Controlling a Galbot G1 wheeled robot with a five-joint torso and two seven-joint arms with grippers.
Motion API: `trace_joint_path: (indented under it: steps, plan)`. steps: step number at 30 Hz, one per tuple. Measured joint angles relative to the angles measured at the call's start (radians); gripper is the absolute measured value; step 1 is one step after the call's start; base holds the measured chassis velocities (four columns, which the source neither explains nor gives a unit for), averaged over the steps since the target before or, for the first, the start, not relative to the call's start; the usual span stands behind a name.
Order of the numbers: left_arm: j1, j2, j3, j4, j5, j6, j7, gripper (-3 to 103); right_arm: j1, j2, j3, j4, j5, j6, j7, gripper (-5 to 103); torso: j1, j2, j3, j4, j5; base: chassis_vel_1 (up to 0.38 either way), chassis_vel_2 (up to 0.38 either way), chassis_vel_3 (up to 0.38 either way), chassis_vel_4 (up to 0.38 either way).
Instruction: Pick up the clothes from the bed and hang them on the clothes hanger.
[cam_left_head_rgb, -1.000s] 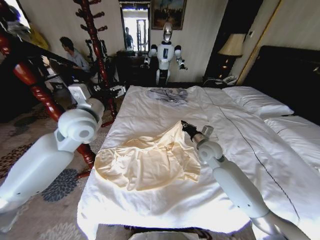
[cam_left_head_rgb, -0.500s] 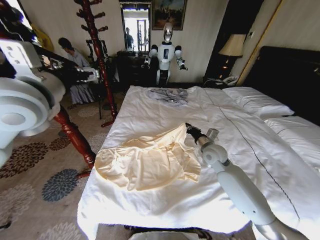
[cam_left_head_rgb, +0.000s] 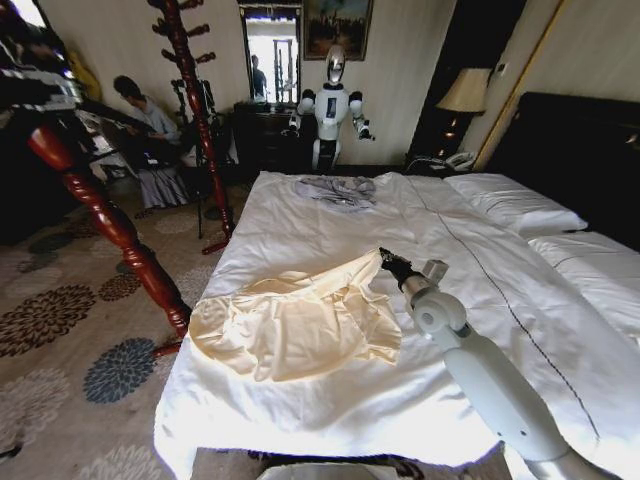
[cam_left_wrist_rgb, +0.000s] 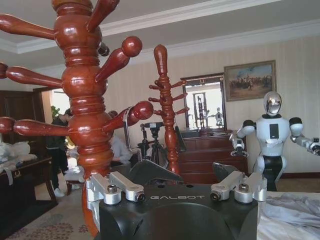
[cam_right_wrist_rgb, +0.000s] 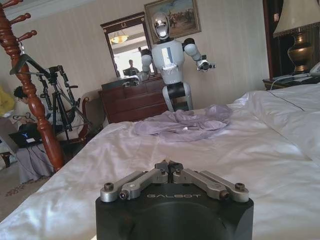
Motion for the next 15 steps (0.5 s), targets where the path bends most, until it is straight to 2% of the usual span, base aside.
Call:
trace_joint_path:
  steps: [2, 7, 15]
  plan:
    - [0.004, 0.020, -0.009, 0.024, -0.045, 0.000, -0.004, 93, -0.010, -0.001, 0.006, 0.009, 0.000, 0.000, 0.004, 0, 0.000, 0.000, 0.000, -0.0002, 0.0000, 0.000, 0.000, 0.000, 0.000]
    - [0.012, 0.030, 0.011, 0.084, -0.087, -0.001, -0.006, 93, -0.038, -0.002, 0.025, 0.030, -0.004, 0.000, 0.011, 0, 0.000, 0.000, 0.000, -0.0003, -0.0002, 0.000, 0.000, 0.000, 0.000]
    - [0.010, 0.025, 0.074, 0.178, -0.073, -0.003, 0.007, 93, -0.059, -0.024, 0.053, 0.050, -0.002, -0.001, 0.012, 0, 0.000, 0.000, 0.000, -0.0001, -0.0003, 0.000, 0.000, 0.000, 0.000]
